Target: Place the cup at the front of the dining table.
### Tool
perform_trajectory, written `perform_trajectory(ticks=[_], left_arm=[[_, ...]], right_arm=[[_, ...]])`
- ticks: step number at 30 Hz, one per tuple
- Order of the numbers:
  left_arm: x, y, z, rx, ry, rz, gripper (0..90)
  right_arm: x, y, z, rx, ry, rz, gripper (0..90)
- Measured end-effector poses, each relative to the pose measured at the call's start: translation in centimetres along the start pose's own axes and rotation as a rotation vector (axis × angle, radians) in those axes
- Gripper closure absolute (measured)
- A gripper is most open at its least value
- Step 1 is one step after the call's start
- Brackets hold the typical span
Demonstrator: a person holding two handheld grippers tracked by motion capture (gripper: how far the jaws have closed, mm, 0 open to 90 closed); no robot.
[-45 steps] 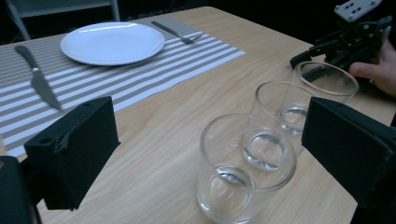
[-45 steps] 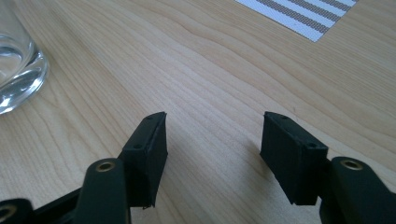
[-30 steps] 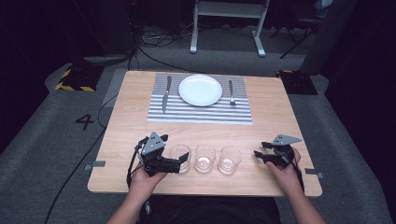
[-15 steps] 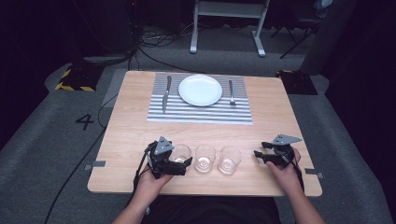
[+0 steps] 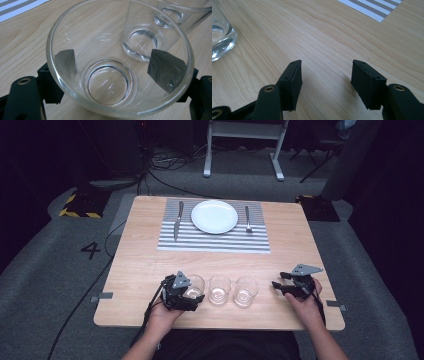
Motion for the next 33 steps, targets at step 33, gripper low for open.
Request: perform_trajectory(ticks=[33], left_arm=[[-5.3,-1.9,-4.7,0.0,0.126,-0.041,20.4]], right_arm=[[0.2,0.3,0.0,0.031,-0.015,-0.015,41.8]])
Point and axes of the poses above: each handheld gripper's, and its own axes: x roughly forward along the jaws, z roughly out of its underside, y roughly to its right, the point moved 5 cm from there along x, roughly forward along the jaws, and after that the axes turned 15 degrees about z, right-handed, at the moved point
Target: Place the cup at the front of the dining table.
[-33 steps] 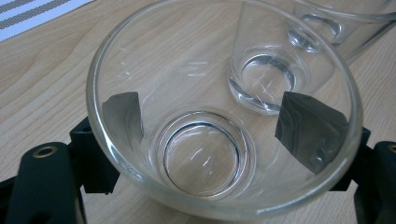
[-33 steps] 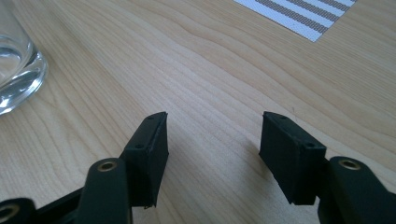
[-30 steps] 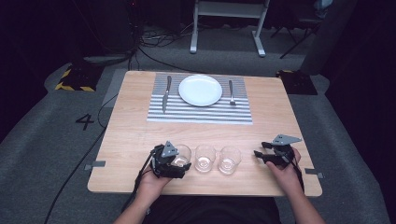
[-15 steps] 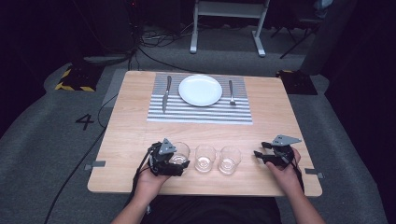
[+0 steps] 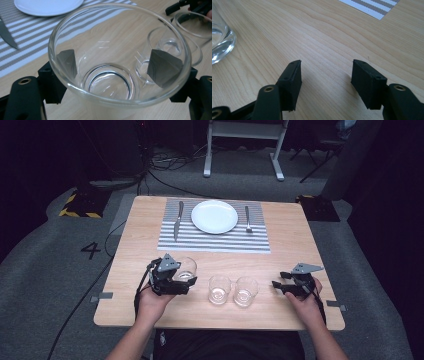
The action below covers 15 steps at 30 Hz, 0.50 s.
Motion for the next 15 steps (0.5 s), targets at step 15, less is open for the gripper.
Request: perform_trajectory(ticks=[15], left_arm=[[-1.2,-2.5,-5.4,0.034,0.046,-0.048,20.3]], right_arm=[[-0.1,-0.2,0.0,-0.025,0.016,0.03,41.6]])
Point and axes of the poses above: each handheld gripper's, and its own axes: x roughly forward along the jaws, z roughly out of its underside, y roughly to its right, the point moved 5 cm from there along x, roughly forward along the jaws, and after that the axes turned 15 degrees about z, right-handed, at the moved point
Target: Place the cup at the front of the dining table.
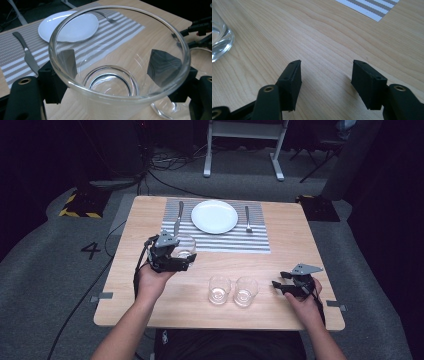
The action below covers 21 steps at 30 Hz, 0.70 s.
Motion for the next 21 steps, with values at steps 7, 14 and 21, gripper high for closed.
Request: perform_trajectory(ticks=[7,14,21], left_arm=[[0.0,-1.4,-2.0,-0.018,0.032,-0.008,20.4],[0.5,-3.4,-2.8,-0.024,0.046,-0.093,20.3],[0.8,-5.7,-3.2,-0.093,0.101,-0.11,20.4]], right_arm=[[0.0,0.0,0.0,0.002,0.0,0.003,41.6],[0.0,0.0,0.0,0.002,0.0,0.003,41.6],[0.0,0.0,0.0,-0.001,-0.001,0.001,41.6]])
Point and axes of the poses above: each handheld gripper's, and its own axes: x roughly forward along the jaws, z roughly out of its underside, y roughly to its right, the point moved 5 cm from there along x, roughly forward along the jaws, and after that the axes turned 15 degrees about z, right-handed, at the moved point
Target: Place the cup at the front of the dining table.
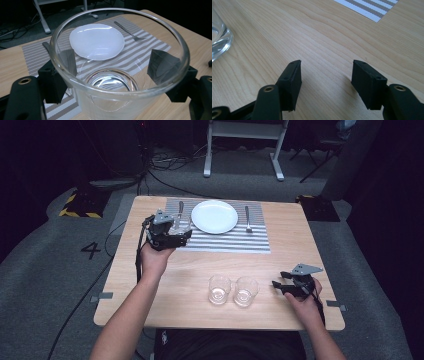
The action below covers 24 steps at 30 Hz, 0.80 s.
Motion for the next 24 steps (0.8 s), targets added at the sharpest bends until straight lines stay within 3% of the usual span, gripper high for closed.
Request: perform_trajectory(ticks=[3,5,7,12,24], left_arm=[[-0.1,-0.8,-0.3,-0.036,0.022,0.001,20.4],[-0.3,-1.1,-0.6,-0.049,0.075,-0.011,20.4],[-0.1,-1.3,-0.9,-0.057,0.097,-0.021,20.3],[0.8,-1.9,-1.5,-0.038,0.062,-0.053,20.3],[4.2,-4.2,-1.8,-0.087,-0.028,-0.077,20.3]], right_arm=[[0.0,0.0,0.0,0.004,0.001,0.003,41.6],[0.0,0.0,0.0,0.004,0.002,0.003,41.6],[0.0,0.0,0.0,0.003,0.002,0.003,41.6],[0.0,0.0,0.0,0.003,0.002,0.003,41.6],[0.0,-0.1,0.0,-0.01,0.006,0.005,42.3]])
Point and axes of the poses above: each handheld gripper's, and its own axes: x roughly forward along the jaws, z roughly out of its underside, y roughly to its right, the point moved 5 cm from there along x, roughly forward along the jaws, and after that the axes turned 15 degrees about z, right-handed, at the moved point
